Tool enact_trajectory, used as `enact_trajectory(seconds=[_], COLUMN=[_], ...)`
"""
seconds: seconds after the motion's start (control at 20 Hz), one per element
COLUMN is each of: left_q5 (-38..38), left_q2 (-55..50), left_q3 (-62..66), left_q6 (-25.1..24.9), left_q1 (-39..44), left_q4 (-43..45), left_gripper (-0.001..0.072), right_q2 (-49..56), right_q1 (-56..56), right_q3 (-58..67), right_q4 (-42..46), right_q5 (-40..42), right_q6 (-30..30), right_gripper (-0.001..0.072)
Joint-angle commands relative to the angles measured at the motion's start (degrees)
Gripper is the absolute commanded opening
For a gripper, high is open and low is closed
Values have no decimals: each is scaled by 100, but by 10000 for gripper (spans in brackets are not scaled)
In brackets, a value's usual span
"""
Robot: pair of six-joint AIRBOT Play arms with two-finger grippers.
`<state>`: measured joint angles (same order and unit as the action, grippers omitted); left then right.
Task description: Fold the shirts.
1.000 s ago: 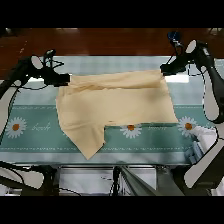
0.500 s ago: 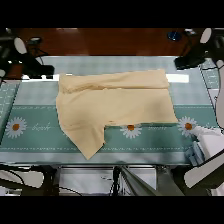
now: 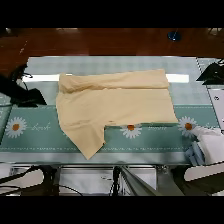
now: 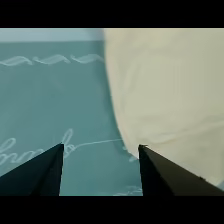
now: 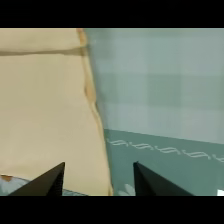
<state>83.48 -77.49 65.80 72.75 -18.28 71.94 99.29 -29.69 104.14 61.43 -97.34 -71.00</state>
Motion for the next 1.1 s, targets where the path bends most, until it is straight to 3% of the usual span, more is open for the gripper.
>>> enact_trajectory(seconds=[0.0, 0.05, 0.1, 0.45, 0.65, 0.7, 1.05], left_q5=[-212, -212, -251, -938, -1235, -1259, -1939], left_q2=[754, 907, 1054, 1246, 1220, 1211, 935], left_q3=[-1718, -2065, -2361, -3134, -3202, -3202, -3204], left_q6=[-605, -699, -752, -535, 236, 234, 452], left_q1=[-603, -686, -708, -428, -57, 68, 728], left_q4=[-1401, -1561, -1683, -1687, -909, -841, -1163], left_gripper=[608, 714, 720, 720, 720, 720, 719], right_q2=[-201, -212, -212, -214, -214, -214, -214], right_q1=[-605, -640, -645, -407, -328, -328, -328], right_q3=[-647, -811, -949, -1248, -1248, -1248, -1248], right_q4=[-1327, -1281, -1285, -1290, -1290, -1290, -1287], right_q5=[11, 33, 46, 201, 212, 212, 197], right_q6=[352, 332, 334, 444, 474, 474, 516], right_gripper=[505, 505, 504, 502, 502, 501, 464])
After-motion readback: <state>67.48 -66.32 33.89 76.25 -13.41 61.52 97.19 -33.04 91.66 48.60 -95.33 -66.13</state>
